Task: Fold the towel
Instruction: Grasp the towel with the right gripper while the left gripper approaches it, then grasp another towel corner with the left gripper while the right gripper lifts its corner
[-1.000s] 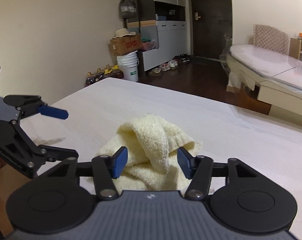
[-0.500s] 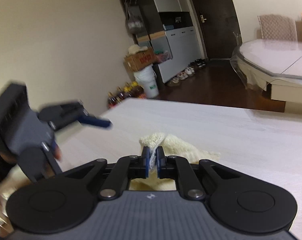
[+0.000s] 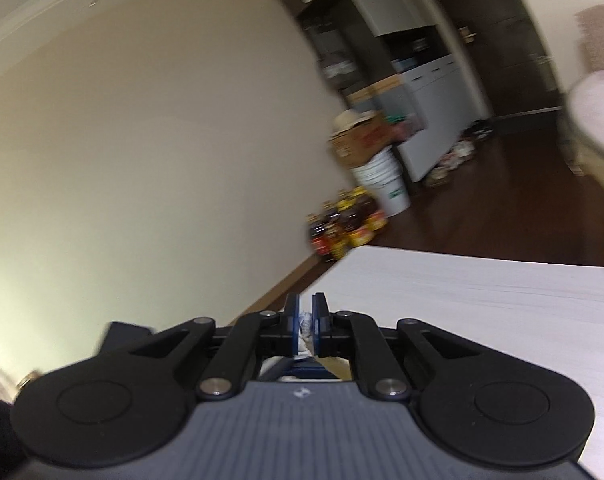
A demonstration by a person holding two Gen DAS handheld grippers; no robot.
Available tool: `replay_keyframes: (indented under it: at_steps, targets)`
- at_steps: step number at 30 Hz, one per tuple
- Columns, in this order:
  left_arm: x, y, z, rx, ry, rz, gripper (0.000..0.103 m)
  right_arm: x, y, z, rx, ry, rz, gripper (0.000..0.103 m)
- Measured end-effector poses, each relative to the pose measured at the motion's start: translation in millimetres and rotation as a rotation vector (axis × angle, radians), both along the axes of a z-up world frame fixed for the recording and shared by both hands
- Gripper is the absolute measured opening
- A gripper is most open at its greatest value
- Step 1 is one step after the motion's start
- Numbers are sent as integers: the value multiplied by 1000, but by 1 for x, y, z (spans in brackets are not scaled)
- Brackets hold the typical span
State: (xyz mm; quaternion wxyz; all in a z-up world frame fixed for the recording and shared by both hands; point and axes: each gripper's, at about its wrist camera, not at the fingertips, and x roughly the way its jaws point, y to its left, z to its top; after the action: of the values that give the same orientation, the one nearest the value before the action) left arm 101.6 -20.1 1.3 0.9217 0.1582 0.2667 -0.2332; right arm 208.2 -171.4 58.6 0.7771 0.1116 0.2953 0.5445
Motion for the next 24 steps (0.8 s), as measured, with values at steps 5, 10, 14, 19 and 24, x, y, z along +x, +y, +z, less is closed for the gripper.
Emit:
replay_keyframes:
  at_steps: [5, 10, 14, 19, 24]
  targets:
    - [19, 19, -9, -122, 62, 61, 21, 2, 1, 1, -4, -18, 24, 17]
    - [20, 40, -11, -153, 78, 55, 14, 10, -65, 0, -47, -91, -163, 46]
    - [20, 54, -14, -155, 80, 52, 13, 15, -105, -31, -228, -113, -256, 47]
    - [24, 68, -14, -181, 98, 55, 13, 22, -108, -80, -397, -150, -183, 46]
    - [27, 76, -8, -188, 109, 46, 13, 27, -88, -95, -457, -243, -66, 45]
